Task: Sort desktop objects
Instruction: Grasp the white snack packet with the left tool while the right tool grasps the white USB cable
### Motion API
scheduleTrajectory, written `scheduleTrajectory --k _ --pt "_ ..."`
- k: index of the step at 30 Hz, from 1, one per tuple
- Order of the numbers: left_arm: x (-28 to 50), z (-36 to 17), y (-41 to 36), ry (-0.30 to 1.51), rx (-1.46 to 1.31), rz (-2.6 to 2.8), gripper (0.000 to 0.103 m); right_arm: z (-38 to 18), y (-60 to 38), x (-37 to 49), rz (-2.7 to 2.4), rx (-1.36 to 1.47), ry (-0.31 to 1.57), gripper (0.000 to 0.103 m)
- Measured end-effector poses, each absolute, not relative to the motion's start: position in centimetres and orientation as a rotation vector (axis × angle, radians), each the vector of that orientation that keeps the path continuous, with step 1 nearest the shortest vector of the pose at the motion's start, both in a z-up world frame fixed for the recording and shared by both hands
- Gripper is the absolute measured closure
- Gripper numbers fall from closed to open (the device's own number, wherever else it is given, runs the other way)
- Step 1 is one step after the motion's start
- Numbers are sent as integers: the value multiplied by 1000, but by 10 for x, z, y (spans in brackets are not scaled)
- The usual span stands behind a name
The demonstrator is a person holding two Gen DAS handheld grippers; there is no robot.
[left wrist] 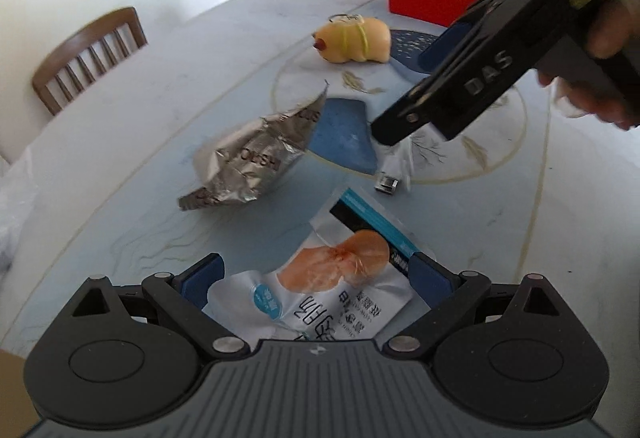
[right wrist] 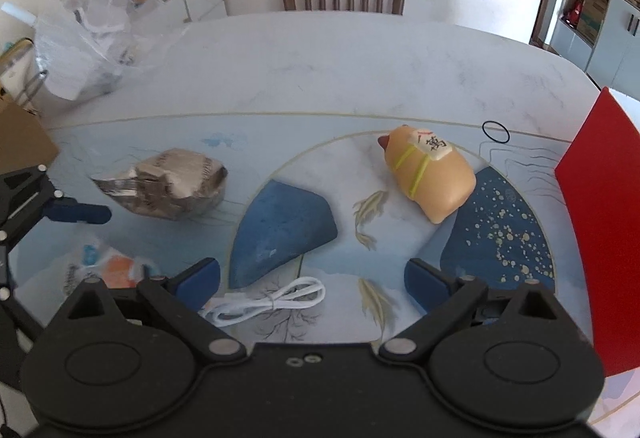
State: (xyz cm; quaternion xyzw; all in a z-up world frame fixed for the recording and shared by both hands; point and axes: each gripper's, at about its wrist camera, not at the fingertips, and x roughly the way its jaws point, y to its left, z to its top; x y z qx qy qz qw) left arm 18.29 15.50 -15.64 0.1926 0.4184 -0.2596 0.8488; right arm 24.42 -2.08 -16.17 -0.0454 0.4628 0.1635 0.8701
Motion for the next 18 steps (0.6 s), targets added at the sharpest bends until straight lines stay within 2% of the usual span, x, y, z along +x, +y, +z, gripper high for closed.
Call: scheduleTrajectory --k 18 --pt "140 -152 148 977 158 -458 4 -174 -32 238 430 -190 1010 11"
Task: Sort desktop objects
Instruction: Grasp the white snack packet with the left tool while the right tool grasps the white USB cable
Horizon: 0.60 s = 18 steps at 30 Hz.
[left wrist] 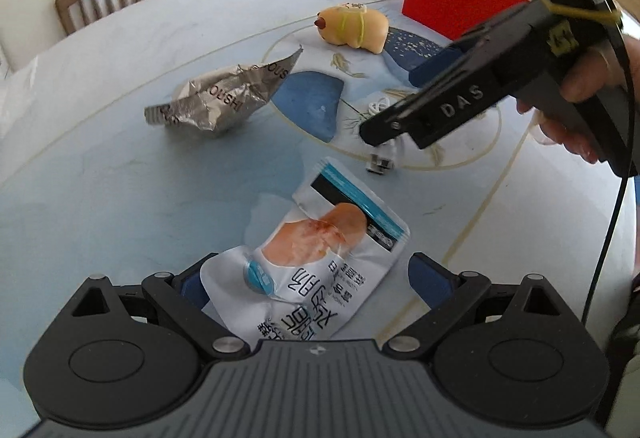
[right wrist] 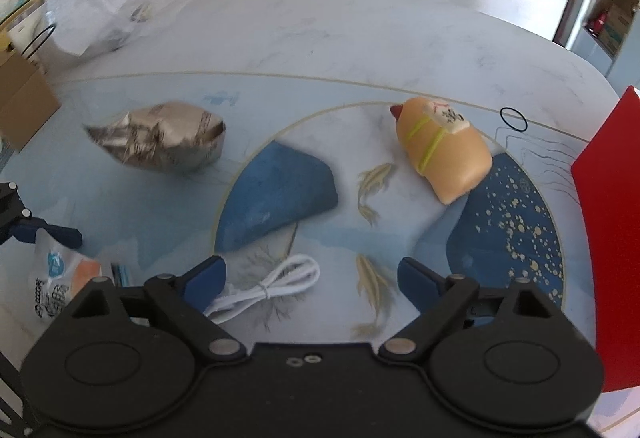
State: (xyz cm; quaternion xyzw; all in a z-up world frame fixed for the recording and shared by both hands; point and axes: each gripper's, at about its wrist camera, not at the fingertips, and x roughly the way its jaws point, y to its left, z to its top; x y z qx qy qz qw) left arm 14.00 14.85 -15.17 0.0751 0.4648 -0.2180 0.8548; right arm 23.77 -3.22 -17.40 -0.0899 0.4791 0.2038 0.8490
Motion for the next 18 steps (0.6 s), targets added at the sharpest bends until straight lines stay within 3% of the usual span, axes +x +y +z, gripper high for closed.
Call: scheduleTrajectory --k 7,11,16,18 --pt "125 -148 144 992 79 -464 4 -171 -56 230 456 -203 1025 14" --pt "124 -149 136 985 110 -444 4 -173 -59 228 464 -205 1035 23" --pt "126 -152 124 972 162 -402 5 -176 -51 222 471 -238 1007 25" --pt "123 -152 121 963 178 -384 11 -175 -49 220 473 -237 998 28"
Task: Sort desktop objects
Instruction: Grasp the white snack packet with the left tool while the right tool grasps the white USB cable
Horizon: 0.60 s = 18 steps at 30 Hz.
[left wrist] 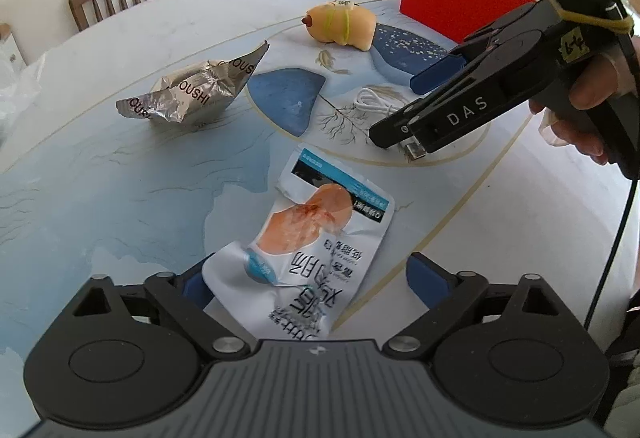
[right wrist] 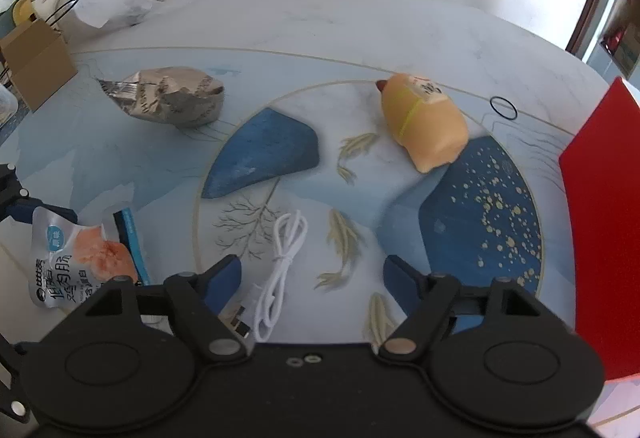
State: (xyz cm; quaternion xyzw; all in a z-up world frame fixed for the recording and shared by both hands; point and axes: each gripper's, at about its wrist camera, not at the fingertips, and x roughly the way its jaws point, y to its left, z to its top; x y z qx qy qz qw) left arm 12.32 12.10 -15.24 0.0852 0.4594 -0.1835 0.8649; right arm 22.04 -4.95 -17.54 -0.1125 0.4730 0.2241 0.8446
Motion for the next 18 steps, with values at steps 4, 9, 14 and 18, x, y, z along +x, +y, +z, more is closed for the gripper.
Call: scheduleTrajectory --k 4,9,14,18 --pt "122 -149 119 947 173 -352 28 -174 -47 217 481 -237 981 41" --pt "123 -145 119 949 107 -334 47 -172 -45 210 478 -226 962 65" --pt "123 -142 119 950 29 -327 60 -170 -48 209 473 -213 966 90" --pt "119 -141 118 944 -7 -299 63 -168 -56 209 480 -192 986 94"
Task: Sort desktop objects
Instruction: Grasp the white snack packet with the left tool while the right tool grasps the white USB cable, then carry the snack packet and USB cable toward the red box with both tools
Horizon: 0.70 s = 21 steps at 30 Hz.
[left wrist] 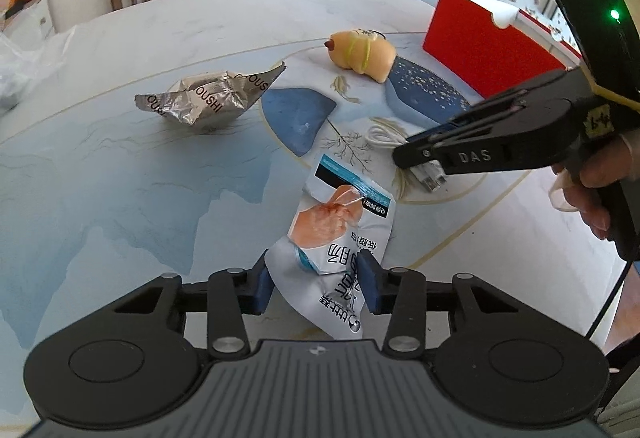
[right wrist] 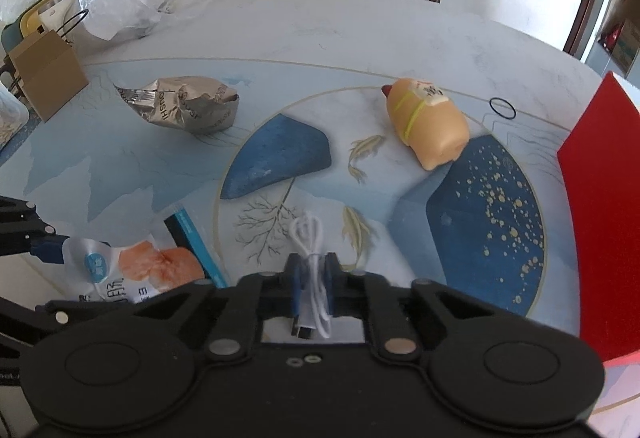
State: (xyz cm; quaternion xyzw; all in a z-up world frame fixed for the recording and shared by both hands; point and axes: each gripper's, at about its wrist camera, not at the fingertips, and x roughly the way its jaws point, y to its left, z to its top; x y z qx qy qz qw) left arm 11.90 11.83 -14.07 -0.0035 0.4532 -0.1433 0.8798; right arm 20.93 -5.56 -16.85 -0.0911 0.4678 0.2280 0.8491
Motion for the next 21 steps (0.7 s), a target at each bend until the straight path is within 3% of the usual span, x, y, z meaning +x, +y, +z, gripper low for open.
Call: scheduleTrajectory --k 7,11,21 --pt "114 -137 115 942 -73 -270 73 -165 -82 200 485 -148 997 94" --pt "110 -135 107 930 -93 -264 84 -161 -104 197 483 -110 1014 94" --pt "100 -127 92 901 -150 -202 86 -138 -148 184 508 -38 1000 94"
